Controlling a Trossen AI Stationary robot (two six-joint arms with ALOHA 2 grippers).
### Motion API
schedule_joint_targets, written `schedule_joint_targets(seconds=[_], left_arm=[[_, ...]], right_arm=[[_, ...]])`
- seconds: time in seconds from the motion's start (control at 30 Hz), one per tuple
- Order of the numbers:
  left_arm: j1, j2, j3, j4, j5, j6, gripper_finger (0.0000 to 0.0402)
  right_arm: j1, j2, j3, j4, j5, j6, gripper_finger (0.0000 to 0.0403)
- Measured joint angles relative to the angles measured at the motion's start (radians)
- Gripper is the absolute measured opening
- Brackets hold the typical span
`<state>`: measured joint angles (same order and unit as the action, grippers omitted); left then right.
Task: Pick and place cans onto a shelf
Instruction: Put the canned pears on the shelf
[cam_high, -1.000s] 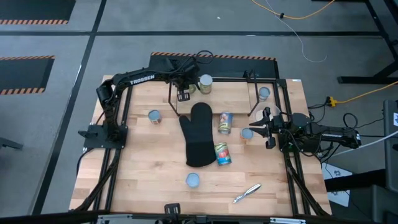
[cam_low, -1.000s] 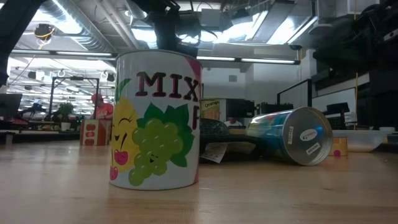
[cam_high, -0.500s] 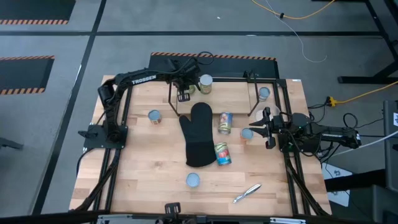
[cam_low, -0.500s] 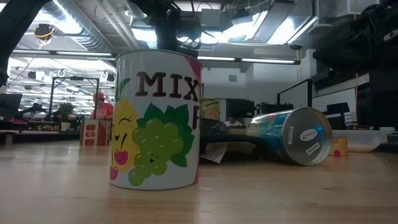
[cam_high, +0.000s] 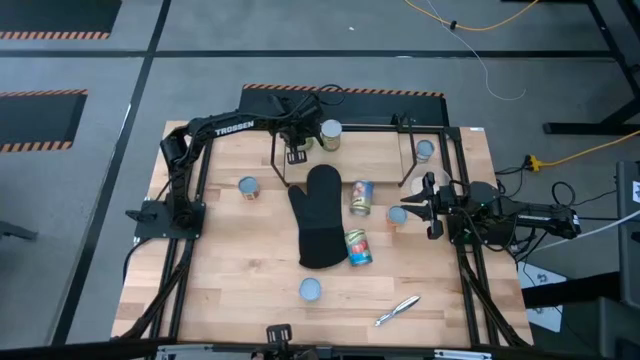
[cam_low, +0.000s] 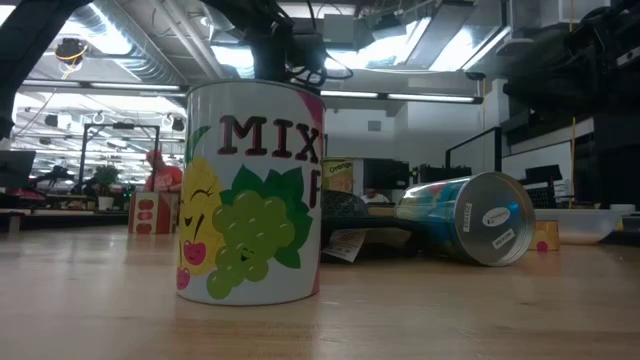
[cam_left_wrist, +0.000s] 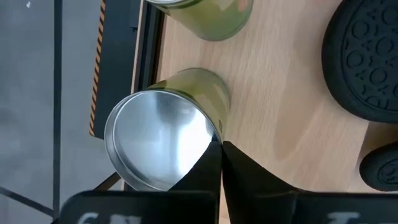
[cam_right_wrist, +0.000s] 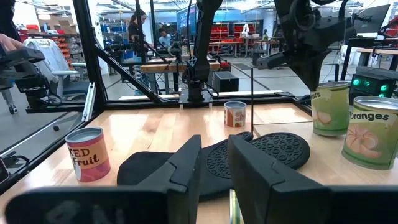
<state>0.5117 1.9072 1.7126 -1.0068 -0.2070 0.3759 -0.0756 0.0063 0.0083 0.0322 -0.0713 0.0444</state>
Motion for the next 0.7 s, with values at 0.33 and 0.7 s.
schedule_joint_targets(seconds=[0.33, 0.7], left_arm=[[0.0, 0.0, 0.0, 0.014, 0.001, 0.0, 0.0002], [0.0, 0.0, 0.0, 0.017, 0.003, -0.001, 0.0037]], right_arm=[[0.0, 0.0, 0.0, 0.0, 0.0, 0.0, 0.0084], [0.0, 0.0, 0.0, 0.0, 0.0, 0.0, 0.0084]])
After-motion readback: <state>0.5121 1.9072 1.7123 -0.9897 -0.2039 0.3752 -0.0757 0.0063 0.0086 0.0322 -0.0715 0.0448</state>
